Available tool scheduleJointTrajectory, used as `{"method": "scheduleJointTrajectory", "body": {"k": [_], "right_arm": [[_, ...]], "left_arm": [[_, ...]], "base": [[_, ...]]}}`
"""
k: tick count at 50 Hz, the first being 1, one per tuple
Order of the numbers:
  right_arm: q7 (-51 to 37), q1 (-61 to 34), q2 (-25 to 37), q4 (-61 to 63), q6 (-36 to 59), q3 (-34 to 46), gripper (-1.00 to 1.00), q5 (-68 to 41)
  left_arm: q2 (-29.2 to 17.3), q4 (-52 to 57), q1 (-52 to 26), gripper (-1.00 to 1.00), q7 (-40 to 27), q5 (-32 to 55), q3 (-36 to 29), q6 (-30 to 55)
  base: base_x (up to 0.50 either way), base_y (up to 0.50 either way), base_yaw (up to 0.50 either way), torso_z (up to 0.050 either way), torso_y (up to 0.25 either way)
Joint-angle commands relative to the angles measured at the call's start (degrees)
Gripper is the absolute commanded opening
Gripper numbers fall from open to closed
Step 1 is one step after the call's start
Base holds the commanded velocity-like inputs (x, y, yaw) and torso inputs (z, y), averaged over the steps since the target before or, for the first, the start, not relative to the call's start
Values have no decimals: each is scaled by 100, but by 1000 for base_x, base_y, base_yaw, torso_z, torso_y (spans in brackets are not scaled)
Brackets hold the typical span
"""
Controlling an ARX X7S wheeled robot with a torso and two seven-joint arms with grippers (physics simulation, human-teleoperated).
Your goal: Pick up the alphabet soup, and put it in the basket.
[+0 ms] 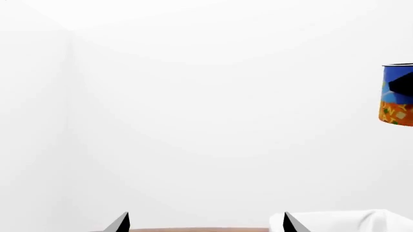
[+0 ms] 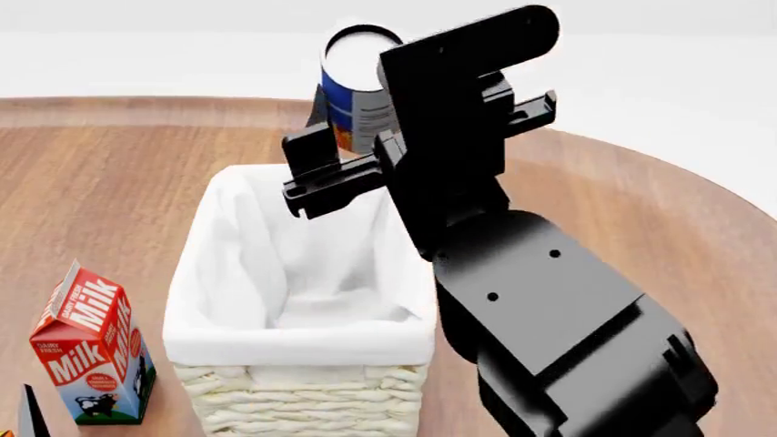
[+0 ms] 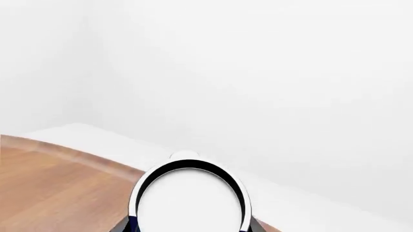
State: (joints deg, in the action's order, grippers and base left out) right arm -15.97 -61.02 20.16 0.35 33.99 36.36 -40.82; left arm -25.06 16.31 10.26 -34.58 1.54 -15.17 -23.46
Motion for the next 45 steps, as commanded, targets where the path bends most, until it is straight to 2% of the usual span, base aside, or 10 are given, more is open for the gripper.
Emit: {"method": "scheduleJointTrajectory", "body": {"k": [1, 23, 45], "right_arm": [[163, -1002, -666, -1324, 627, 351, -100, 349], [534, -1708, -1226, -2403, 1402, 937, -100, 399], [1133, -2497, -1949, -4536, 1265, 497, -100, -72]], "left_arm": [[-21, 40, 30, 100, -24, -4, 9, 1], [-43, 47, 42, 100, -47, -21, -6, -33], [-59, -40, -3, 100, -32, 13, -42, -91]], "base": [[0, 0, 0, 0, 0], [0, 0, 0, 0, 0], [0, 0, 0, 0, 1]]}}
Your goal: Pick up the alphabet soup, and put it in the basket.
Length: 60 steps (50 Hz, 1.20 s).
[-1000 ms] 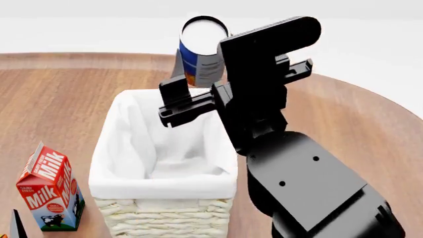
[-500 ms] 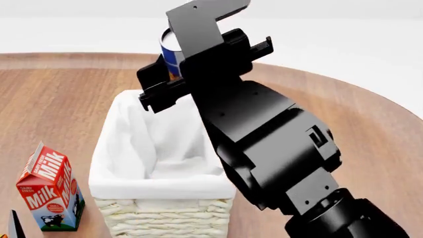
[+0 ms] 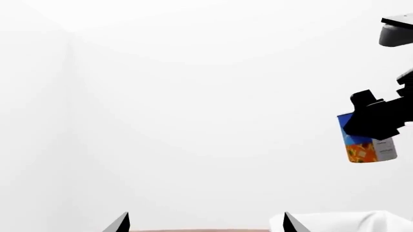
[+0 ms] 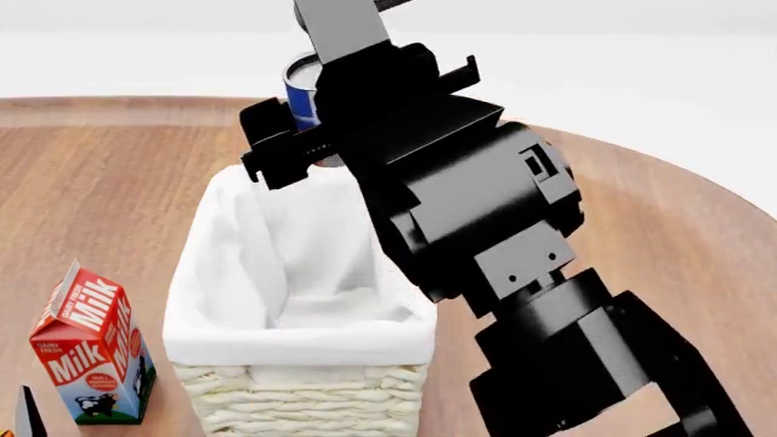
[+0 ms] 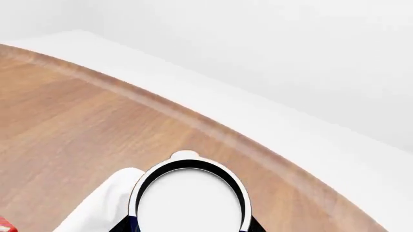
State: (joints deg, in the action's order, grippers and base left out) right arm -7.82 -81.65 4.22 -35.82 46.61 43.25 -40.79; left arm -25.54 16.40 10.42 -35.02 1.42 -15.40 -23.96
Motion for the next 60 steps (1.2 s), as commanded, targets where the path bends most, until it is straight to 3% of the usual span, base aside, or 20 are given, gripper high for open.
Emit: {"method": "scheduleJointTrajectory", "body": {"k": [1, 5, 17, 43, 60], "right_arm": [[315, -462, -374, -979, -10, -161, -100, -93], [409, -561, -406, -1310, -79, -186, -100, -686], [484, -755, -413, -1971, -680, 1132, -100, -2068], [180, -999, -418, -2145, -1337, 3230, -100, -3629], [266, -1059, -416, -2264, -1677, 3828, -100, -4210]], "left_arm": [[-10, -52, -23, 100, 11, 30, -17, -40], [-23, -31, -2, 100, 9, 37, -18, -49], [-31, 15, 7, 100, 0, 42, -32, -7], [-32, 129, 26, 100, -130, -99, 20, 134], [-3, 108, -16, 100, -179, -144, 10, 254]], "base": [[0, 0, 0, 0, 0], [0, 0, 0, 0, 0], [0, 0, 0, 1, 1], [0, 0, 0, 0, 0], [0, 0, 0, 1, 1]]}}
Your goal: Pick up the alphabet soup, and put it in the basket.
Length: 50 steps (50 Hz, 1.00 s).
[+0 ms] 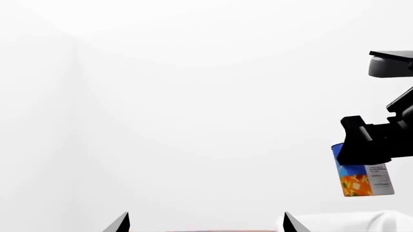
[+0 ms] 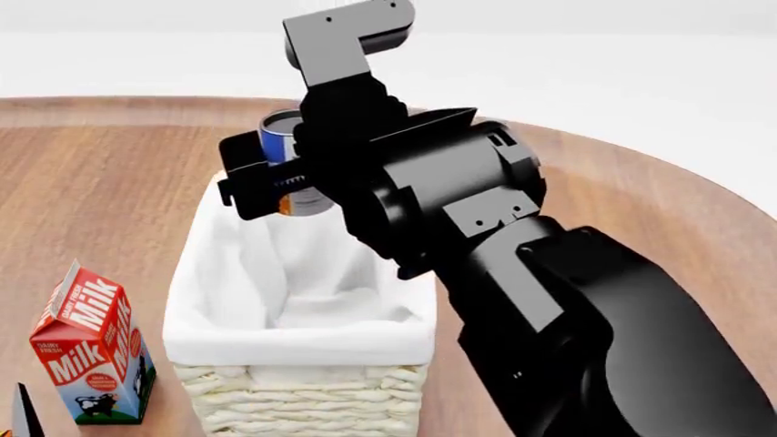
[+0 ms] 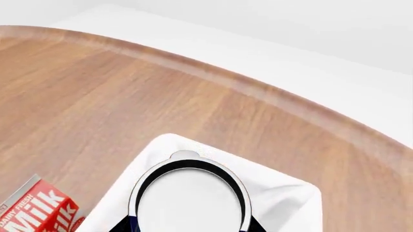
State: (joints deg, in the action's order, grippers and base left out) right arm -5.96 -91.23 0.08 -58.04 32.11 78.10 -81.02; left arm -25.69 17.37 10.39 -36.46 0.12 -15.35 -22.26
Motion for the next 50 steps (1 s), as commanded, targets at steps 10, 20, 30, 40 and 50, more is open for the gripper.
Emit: {"method": "scheduleJointTrajectory", "body": {"k": [10, 20, 30, 40, 50], "right_arm": [[108, -140, 0, -132, -334, 552, -100, -359], [143, -159, -1, -140, -422, 672, -100, -476], [58, -200, 61, 79, -470, 704, -100, -536], [-6, -208, 111, 247, -470, 688, -100, -544], [-36, -194, 104, 336, -462, 695, -100, -538]], "left_arm": [[28, 6, -35, 100, -53, -52, -18, 109], [9, -21, -41, 100, -29, -41, -51, 45], [-13, -57, -43, 100, -24, -27, -57, -1], [-19, -26, -35, 100, -32, -25, -69, 8], [-34, 24, -8, 100, -56, -34, -61, 23]], "base": [[0, 0, 0, 0, 1], [0, 0, 0, 0, -104], [0, 0, 0, 0, -112], [-1, 0, 0, 0, -112], [0, 0, 0, 0, -112]]}}
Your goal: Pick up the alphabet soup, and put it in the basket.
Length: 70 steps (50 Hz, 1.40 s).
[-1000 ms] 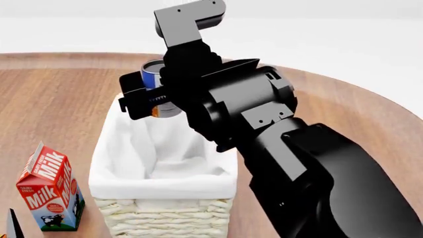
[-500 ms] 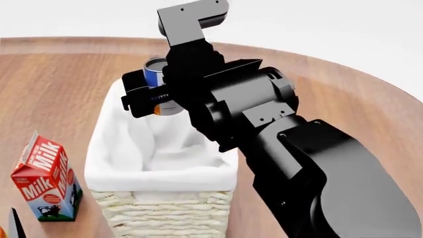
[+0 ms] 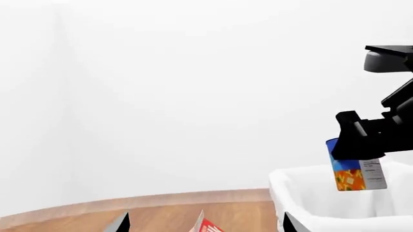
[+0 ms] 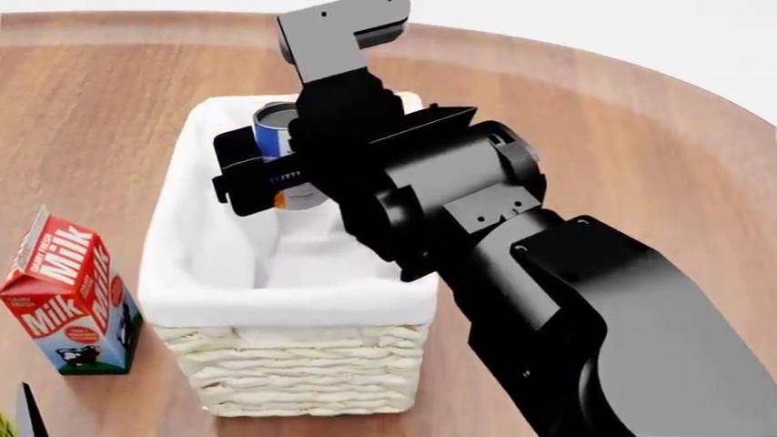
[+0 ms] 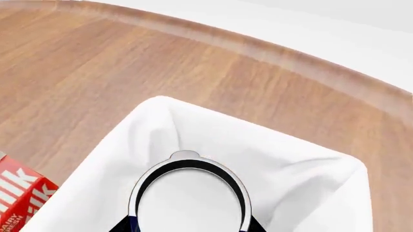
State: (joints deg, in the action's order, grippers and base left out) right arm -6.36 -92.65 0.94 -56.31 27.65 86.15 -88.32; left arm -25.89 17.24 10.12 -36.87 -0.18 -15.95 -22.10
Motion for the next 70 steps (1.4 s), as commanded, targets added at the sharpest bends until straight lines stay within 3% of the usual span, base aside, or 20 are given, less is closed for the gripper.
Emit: {"method": "scheduleJointTrajectory", "body": {"k": [1, 24, 41, 42, 64, 70], "right_arm": [[-24, -50, 33, 209, -14, -106, -100, 196], [-37, -69, 78, 307, -21, -114, -100, 212], [-41, -52, 76, 371, -70, -83, -100, 283], [-58, -64, 56, 385, 30, -19, 100, 310], [-172, -88, 166, 388, -84, -67, 100, 352], [-494, -199, 681, 1330, -116, -159, 100, 316]], "left_arm": [[-14, 33, 18, 100, -16, -1, -1, 3], [-30, 5, -3, 100, -9, 36, -32, -28], [-67, -57, 5, 100, 28, 148, -48, -206], [-72, -52, 10, 100, 27, 155, -44, -212], [-93, -18, 20, 100, 7, 152, -52, -197], [-95, -44, 3, 100, 7, 154, -57, -197]], "base": [[0, 0, 0, 0, -111], [-1, 0, 0, 0, -110], [0, 0, 0, 0, -1], [0, 0, 0, 0, 0], [0, 0, 0, 0, 0], [0, 0, 0, 0, 0]]}}
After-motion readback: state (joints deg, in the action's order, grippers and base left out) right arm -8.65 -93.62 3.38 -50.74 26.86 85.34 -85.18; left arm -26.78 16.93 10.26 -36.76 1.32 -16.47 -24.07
